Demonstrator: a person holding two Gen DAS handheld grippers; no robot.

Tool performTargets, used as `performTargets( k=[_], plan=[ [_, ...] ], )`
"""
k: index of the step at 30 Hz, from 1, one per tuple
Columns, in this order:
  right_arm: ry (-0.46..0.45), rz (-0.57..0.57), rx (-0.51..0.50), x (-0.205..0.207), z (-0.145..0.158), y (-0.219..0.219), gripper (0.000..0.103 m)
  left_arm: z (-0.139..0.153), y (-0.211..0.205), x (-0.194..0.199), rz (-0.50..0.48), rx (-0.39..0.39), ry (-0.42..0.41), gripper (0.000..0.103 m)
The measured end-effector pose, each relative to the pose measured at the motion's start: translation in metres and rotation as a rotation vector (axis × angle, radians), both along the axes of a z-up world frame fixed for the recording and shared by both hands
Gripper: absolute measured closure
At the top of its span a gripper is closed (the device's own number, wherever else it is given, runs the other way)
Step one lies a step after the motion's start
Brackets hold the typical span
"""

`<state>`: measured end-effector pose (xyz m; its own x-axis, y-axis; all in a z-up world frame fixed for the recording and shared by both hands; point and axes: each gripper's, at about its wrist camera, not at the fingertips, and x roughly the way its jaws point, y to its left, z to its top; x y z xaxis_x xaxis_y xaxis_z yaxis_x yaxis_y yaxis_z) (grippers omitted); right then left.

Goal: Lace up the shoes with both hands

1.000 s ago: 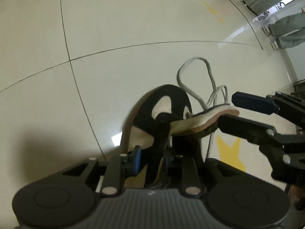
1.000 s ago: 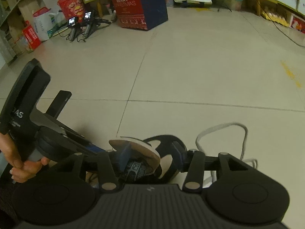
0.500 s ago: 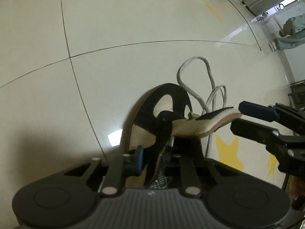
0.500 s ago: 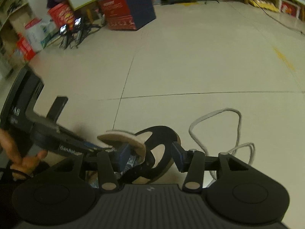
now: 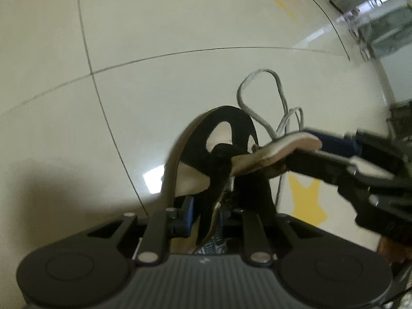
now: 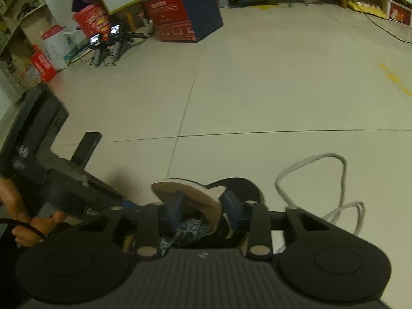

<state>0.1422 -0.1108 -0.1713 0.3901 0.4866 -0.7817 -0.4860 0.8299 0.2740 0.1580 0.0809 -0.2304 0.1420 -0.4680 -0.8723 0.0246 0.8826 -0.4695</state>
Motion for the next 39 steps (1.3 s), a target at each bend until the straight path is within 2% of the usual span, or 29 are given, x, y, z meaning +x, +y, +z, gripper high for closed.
performTargets(
  k=[2,5,8,11,17,20,25,29,32,36,39],
  plan=[
    [-0.002,0.024,-0.003,-0.002,0.0,0.003,0.083,-0.003,0.008,0.001,0.038,-0.039,0.027,0.084],
    [0.01,0.077,-0.005,-0.008,-0.001,0.006,0.089,-0.007,0.017,0.001,0.085,-0.089,0.059,0.084],
    [0.005,0.164,-0.049,-0.017,-0.003,0.019,0.09,-0.012,0.022,0.001,0.118,-0.123,0.083,0.084],
    [-0.004,0.27,-0.135,-0.029,-0.01,0.034,0.09,-0.016,0.024,0.001,0.143,-0.148,0.102,0.084],
    [-0.062,0.426,-0.279,-0.044,-0.021,0.055,0.089,-0.02,0.025,0.002,0.178,-0.175,0.133,0.084],
    [-0.12,0.56,-0.394,-0.056,-0.024,0.066,0.089,-0.022,0.025,0.002,0.189,-0.187,0.144,0.084],
    [-0.238,0.824,-0.642,-0.081,-0.036,0.082,0.09,-0.026,0.027,0.004,0.213,-0.184,0.165,0.084],
    [-0.318,1.038,-0.854,-0.102,-0.051,0.095,0.091,-0.023,0.022,0.004,0.202,-0.15,0.154,0.085],
    [-0.309,1.082,-0.912,-0.102,-0.054,0.1,0.09,-0.019,0.02,0.004,0.202,-0.122,0.146,0.085],
    [-0.348,1.191,-0.999,-0.112,-0.062,0.099,0.09,-0.016,0.018,0.006,0.2,-0.095,0.168,0.085],
    [-0.343,1.165,-1.002,-0.108,-0.061,0.099,0.09,-0.012,0.013,0.008,0.197,-0.051,0.178,0.085]
  ],
)
